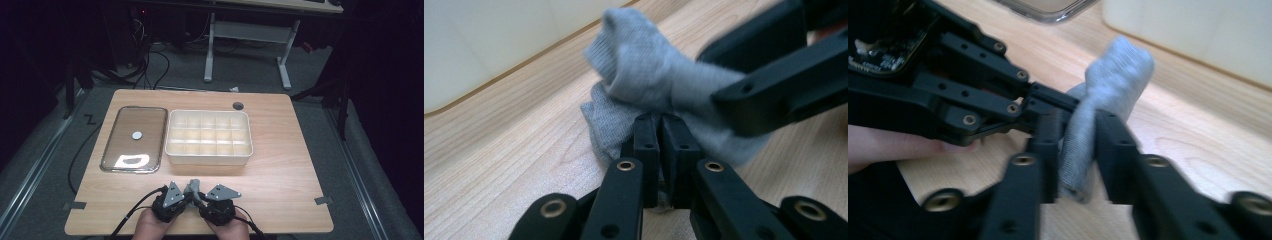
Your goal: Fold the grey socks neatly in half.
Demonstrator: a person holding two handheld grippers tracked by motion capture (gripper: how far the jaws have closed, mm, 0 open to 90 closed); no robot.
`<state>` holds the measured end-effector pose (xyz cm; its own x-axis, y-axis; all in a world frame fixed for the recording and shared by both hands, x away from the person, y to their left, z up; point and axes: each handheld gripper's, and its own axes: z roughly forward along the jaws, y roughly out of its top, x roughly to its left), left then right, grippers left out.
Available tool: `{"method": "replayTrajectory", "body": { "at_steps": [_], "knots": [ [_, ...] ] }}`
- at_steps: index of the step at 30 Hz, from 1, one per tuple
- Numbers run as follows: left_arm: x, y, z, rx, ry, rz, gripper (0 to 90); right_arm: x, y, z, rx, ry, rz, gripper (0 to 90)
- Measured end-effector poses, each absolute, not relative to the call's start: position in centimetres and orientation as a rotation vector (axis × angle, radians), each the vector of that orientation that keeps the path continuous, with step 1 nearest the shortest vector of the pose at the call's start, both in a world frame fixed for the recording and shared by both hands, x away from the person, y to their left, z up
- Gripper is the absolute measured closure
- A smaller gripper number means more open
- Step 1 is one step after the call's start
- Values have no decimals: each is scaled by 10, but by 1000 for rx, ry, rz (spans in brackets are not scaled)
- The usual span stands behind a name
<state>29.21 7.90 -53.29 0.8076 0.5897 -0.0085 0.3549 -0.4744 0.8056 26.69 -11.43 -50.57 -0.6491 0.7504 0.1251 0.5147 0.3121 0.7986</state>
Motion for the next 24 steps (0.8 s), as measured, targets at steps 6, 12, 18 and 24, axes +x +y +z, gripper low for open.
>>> {"method": "replayTrajectory", "body": {
  "at_steps": [6, 12, 18, 24],
  "knots": [
    [292, 79, -533, 2115, 694, 341, 856, 272, -141, -501, 1253, 2192, 1234, 580],
    [292, 79, -533, 2117, 694, 340, 855, 279, -146, -514, 1336, 2191, 1109, 752],
    [293, 79, -533, 2113, 695, 336, 855, 279, -137, -525, 1296, 2265, 1095, 877],
    [293, 80, -533, 2112, 695, 334, 855, 280, -121, -522, 1237, 2303, 1122, 897]
  ]
}}
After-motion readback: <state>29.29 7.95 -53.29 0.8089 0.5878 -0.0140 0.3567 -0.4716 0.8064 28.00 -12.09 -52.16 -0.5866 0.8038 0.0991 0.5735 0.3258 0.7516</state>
